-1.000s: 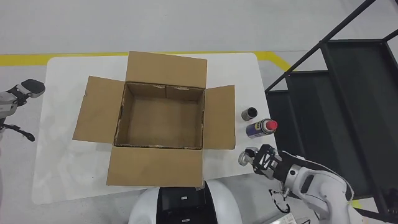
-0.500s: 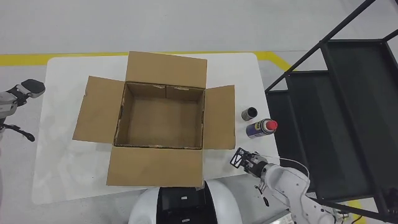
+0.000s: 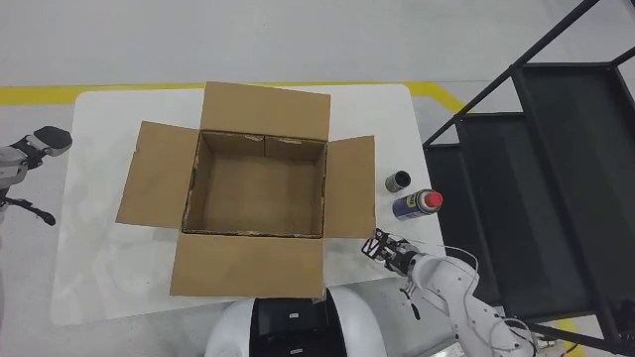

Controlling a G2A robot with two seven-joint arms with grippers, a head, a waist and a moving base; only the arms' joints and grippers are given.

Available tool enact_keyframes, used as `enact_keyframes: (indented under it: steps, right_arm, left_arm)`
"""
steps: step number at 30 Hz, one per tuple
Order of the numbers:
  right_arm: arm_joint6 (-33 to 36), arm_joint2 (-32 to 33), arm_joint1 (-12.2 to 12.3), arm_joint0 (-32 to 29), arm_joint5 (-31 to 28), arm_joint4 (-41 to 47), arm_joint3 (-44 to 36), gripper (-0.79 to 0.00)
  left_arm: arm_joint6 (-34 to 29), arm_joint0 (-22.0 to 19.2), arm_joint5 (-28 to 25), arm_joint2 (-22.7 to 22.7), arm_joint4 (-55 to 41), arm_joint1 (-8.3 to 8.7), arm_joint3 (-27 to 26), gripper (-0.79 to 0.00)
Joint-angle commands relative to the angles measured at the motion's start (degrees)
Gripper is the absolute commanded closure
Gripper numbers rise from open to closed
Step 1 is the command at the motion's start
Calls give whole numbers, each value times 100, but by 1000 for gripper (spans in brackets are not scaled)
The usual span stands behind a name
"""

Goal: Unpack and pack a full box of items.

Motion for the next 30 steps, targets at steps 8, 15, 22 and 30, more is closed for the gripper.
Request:
enact_keyframes:
  steps: [8,15,22,30]
  right_arm:
    - [11,165,36,-169,-8,234,-326,-785]
    - [-447,555,124,-801,-439,491,-1072,-785]
    - [-1493,1141,230,-1472,-1170,918,-1723,-785]
    - [-2484,1680,335,-1825,-2052,1348,-2097,-785]
  left_arm:
    - [0,0,0,0,0,0,0,-785]
    - [0,0,0,0,0,0,0,-785]
    - [0,0,0,0,0,0,0,-785]
    - [0,0,0,0,0,0,0,-785]
